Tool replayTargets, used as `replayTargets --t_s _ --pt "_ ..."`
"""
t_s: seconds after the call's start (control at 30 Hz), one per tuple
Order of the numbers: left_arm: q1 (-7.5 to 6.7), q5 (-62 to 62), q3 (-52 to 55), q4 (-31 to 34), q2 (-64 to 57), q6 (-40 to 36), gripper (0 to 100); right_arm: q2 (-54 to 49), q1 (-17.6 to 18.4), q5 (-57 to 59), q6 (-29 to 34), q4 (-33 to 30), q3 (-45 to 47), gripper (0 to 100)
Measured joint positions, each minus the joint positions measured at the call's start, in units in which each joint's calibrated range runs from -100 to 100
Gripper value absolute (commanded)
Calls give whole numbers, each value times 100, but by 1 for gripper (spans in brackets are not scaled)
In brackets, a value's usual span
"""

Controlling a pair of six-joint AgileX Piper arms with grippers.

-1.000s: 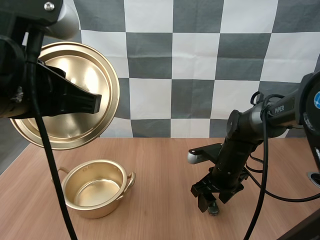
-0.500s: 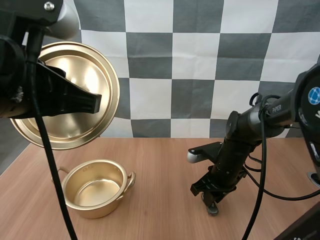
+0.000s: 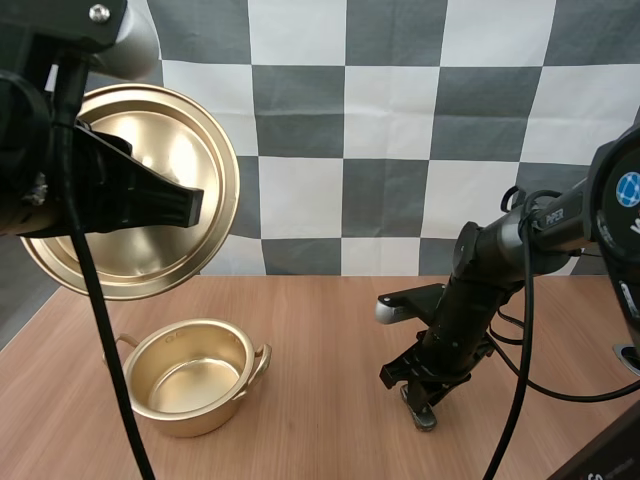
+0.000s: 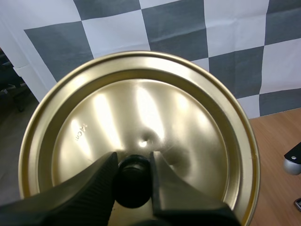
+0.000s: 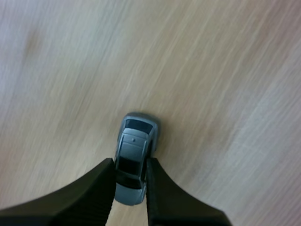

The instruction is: Open the pot, put the car inside, and close it

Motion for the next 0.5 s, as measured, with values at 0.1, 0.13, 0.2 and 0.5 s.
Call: replayTargets --t_s 0.1,0.13,0.2,0.5 --pt "0 0 0 0 0 0 0 0 0 -94 94 11 0 40" --pt "0 0 0 0 0 0 0 0 0 -112 94 23 0 54" --pt "0 0 0 0 0 0 0 0 0 -195 -39 47 0 79" --pt "0 0 0 0 0 0 0 14 0 -252 -200 107 13 91"
